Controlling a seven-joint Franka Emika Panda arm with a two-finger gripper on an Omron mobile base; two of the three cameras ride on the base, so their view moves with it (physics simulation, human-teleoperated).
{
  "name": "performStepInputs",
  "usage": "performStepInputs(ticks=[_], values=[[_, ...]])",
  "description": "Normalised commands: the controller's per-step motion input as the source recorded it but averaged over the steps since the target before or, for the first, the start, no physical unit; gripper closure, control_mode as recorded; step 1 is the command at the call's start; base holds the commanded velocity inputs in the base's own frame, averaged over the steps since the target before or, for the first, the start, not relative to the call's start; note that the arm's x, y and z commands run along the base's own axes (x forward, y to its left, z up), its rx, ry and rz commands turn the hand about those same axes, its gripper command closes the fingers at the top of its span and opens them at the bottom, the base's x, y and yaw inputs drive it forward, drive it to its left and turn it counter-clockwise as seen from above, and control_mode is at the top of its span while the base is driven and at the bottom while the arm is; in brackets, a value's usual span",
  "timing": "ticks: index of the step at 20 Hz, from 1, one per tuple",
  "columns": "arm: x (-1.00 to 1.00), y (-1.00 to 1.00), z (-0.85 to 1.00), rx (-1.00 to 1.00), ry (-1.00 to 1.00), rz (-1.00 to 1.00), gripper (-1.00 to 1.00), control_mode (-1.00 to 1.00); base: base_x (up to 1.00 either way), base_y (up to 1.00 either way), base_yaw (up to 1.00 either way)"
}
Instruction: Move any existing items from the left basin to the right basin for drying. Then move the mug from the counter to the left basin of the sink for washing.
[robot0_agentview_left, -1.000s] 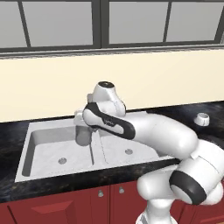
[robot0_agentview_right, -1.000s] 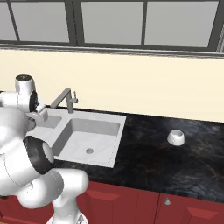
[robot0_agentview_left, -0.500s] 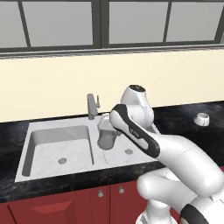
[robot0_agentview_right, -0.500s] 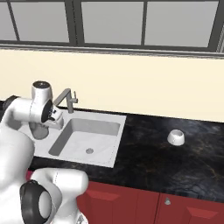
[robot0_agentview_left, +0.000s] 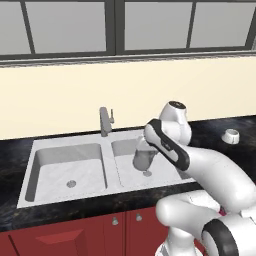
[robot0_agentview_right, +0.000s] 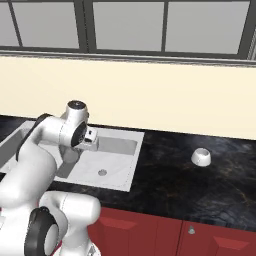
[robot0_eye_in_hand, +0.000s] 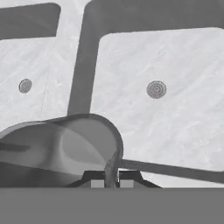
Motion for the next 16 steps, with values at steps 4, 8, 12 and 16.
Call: performStepInputs(ticks=[4,8,12,16], values=[[0.56,-0.44,-0.60,-0.18,0.09,0.09,1.00,-1.00,0.00,0.00,0.00],[0.55,-0.46,-0.61,-0.09,0.01,0.09,1.00,-1.00,0.00,0.00,0.00],[0.71,-0.23,-0.45,-0.04,0.00,0.05,1.00,-1.00,0.00,0.00,0.00],[0.62,-0.10,-0.50,-0.02,-0.01,0.03,1.00,-1.00,0.00,0.00,0.00]])
